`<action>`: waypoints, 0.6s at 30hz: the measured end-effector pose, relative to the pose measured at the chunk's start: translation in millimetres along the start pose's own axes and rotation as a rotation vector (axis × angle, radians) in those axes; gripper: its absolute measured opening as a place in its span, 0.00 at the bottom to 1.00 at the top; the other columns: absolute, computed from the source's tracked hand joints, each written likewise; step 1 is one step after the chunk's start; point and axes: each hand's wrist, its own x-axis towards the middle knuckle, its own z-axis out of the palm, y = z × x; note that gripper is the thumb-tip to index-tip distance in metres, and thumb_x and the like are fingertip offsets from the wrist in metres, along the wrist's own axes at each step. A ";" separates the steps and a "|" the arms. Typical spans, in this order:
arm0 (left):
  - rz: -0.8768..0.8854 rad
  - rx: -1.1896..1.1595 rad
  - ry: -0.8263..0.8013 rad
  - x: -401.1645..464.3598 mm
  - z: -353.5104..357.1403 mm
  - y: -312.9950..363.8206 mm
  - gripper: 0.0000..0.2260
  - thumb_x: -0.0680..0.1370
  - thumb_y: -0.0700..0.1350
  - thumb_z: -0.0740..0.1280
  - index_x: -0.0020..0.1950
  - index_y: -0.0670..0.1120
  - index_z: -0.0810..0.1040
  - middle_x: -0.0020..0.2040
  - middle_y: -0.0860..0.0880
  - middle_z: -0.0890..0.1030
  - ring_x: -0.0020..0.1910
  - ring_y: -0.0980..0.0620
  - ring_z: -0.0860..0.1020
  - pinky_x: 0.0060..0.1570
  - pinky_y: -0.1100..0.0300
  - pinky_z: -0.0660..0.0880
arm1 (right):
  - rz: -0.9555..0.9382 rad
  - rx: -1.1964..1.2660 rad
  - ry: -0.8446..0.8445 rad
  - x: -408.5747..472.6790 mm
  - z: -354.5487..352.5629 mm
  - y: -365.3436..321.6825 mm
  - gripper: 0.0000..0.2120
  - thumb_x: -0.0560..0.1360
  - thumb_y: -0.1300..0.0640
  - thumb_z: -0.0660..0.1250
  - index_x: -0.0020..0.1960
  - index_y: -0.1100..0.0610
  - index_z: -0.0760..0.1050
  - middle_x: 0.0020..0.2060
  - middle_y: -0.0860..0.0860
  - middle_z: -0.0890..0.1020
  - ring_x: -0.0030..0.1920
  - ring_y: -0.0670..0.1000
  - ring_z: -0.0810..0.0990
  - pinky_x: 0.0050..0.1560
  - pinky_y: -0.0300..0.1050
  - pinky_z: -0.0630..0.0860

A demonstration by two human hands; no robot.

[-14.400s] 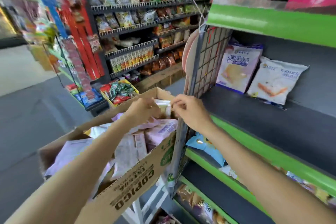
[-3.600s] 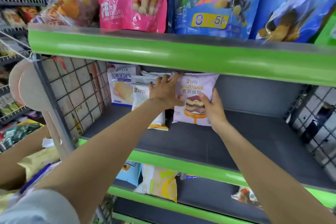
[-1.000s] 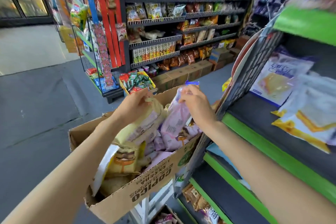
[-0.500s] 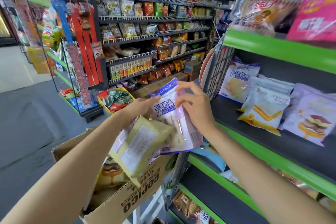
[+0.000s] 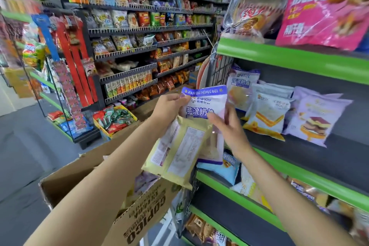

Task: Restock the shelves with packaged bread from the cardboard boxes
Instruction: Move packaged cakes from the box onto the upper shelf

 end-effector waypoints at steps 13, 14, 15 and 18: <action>0.113 0.247 0.250 43.9 85.5 17.4 0.12 0.78 0.48 0.63 0.44 0.40 0.80 0.27 0.50 0.69 0.28 0.54 0.68 0.34 0.61 0.67 | 0.105 -0.309 0.511 94.6 -116.2 19.3 0.17 0.74 0.57 0.69 0.36 0.49 0.60 0.35 0.43 0.66 0.40 0.50 0.67 0.46 0.43 0.65; 0.138 0.287 0.270 47.5 90.3 18.1 0.13 0.79 0.47 0.63 0.43 0.39 0.80 0.27 0.50 0.69 0.28 0.53 0.68 0.33 0.61 0.66 | 0.112 -0.307 0.513 105.0 -118.4 21.0 0.14 0.74 0.57 0.68 0.38 0.51 0.63 0.37 0.45 0.69 0.42 0.50 0.68 0.47 0.43 0.65; 0.169 0.334 0.286 51.5 94.4 17.8 0.15 0.79 0.47 0.62 0.43 0.37 0.80 0.26 0.49 0.70 0.27 0.53 0.68 0.31 0.60 0.65 | 0.113 -0.315 0.525 116.0 -119.3 22.2 0.12 0.74 0.58 0.68 0.41 0.54 0.65 0.40 0.48 0.72 0.44 0.50 0.70 0.48 0.43 0.66; 0.235 0.483 0.303 60.2 105.5 16.7 0.17 0.80 0.50 0.60 0.41 0.38 0.78 0.26 0.51 0.70 0.27 0.55 0.68 0.26 0.63 0.64 | 0.146 -0.423 0.551 148.4 -117.5 21.5 0.11 0.74 0.57 0.69 0.40 0.55 0.66 0.44 0.53 0.74 0.44 0.50 0.72 0.45 0.44 0.68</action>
